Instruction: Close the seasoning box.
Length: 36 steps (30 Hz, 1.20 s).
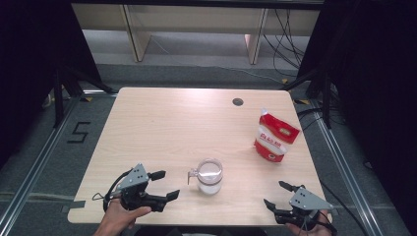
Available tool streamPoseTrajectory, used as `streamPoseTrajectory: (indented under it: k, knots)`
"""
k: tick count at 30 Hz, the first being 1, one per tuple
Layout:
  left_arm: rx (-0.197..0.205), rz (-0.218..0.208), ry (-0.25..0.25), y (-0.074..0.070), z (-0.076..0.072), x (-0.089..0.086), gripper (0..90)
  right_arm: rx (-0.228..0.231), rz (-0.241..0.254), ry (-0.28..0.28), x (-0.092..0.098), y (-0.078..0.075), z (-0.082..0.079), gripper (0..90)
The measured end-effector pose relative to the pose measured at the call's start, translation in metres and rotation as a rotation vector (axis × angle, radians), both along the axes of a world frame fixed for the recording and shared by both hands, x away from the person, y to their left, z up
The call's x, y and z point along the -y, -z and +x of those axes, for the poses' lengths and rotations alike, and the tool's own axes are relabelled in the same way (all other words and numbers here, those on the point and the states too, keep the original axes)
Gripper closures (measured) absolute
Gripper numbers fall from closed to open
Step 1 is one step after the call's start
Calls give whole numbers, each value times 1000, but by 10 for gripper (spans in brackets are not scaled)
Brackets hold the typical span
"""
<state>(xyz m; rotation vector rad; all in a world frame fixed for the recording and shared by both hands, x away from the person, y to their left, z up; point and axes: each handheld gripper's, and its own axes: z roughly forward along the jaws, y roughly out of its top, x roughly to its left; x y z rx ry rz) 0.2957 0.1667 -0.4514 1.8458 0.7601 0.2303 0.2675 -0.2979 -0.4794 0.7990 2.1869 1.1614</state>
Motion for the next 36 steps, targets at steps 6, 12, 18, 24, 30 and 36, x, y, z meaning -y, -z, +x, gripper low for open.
streamPoseTrajectory:
  k: [6,12,18,24,30,36]
  knots:
    - [-36,16,-30,13,-6,-8,166,0,-1,-2,-2,0,-1,238]
    - [-56,38,-64,23,-8,-17,162,-13,6,-4,-2,1,-1,236]
    - [-77,86,-68,31,-11,-19,162,-65,-5,10,0,7,1,233]
    - [-93,93,-61,36,-11,-18,162,-98,-5,16,0,9,2,225]
    - [-94,99,-66,36,-11,-19,162,-102,-9,14,-1,10,2,225]
    - [-100,99,-62,37,-11,-18,162,-100,-20,5,0,10,3,224]
